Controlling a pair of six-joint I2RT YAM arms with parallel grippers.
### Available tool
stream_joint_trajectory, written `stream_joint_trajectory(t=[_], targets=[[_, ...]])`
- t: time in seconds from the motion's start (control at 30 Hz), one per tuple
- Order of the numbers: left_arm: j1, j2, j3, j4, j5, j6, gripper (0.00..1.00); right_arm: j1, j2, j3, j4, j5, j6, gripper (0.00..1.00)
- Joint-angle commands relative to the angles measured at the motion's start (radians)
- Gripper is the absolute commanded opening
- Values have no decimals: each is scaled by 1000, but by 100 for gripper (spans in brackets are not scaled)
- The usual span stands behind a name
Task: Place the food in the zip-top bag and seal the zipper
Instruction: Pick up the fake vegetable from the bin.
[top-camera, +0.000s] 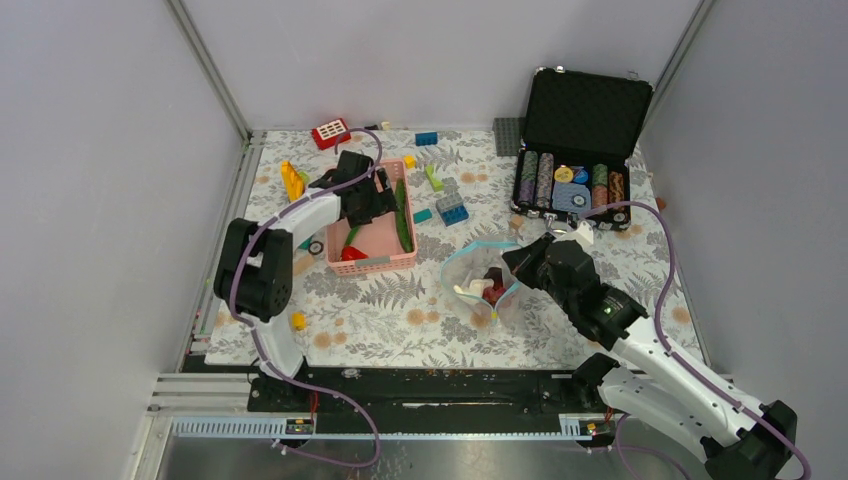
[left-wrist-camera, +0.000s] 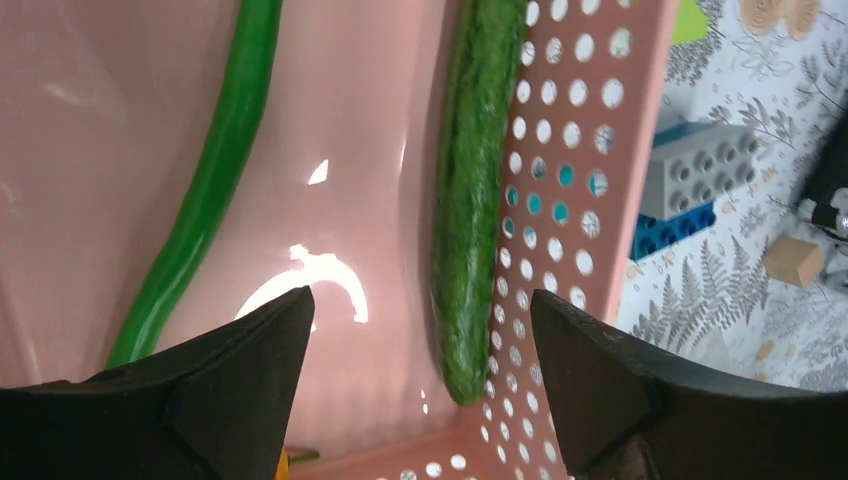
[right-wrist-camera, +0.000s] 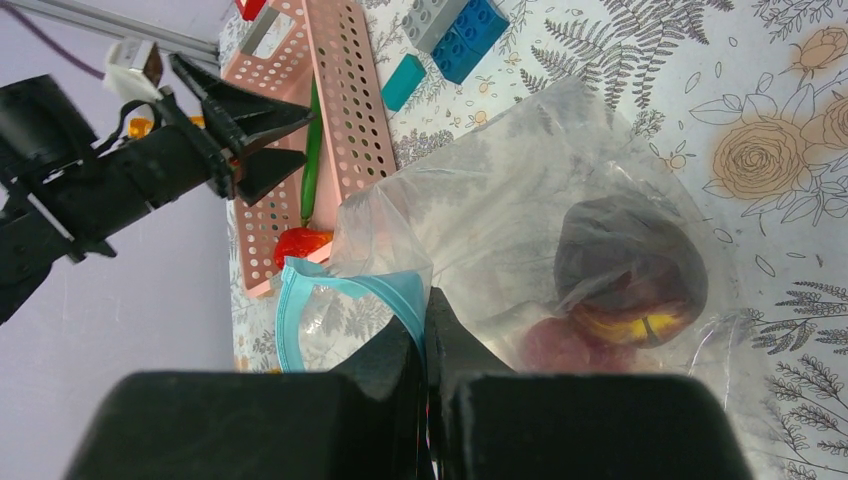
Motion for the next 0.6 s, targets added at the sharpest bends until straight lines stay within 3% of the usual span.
stream_joint_trajectory(t=[0.0, 0.33, 0.57], targets=[[9, 59, 94, 42, 20, -22, 78, -8, -19, 2, 16, 25, -3, 0], [9, 204, 120, 88, 112, -55, 62, -8, -10, -2, 15, 37, 1, 0], [6, 242, 139, 52, 106, -47, 59, -7, -7, -3, 16, 43, 1, 0]])
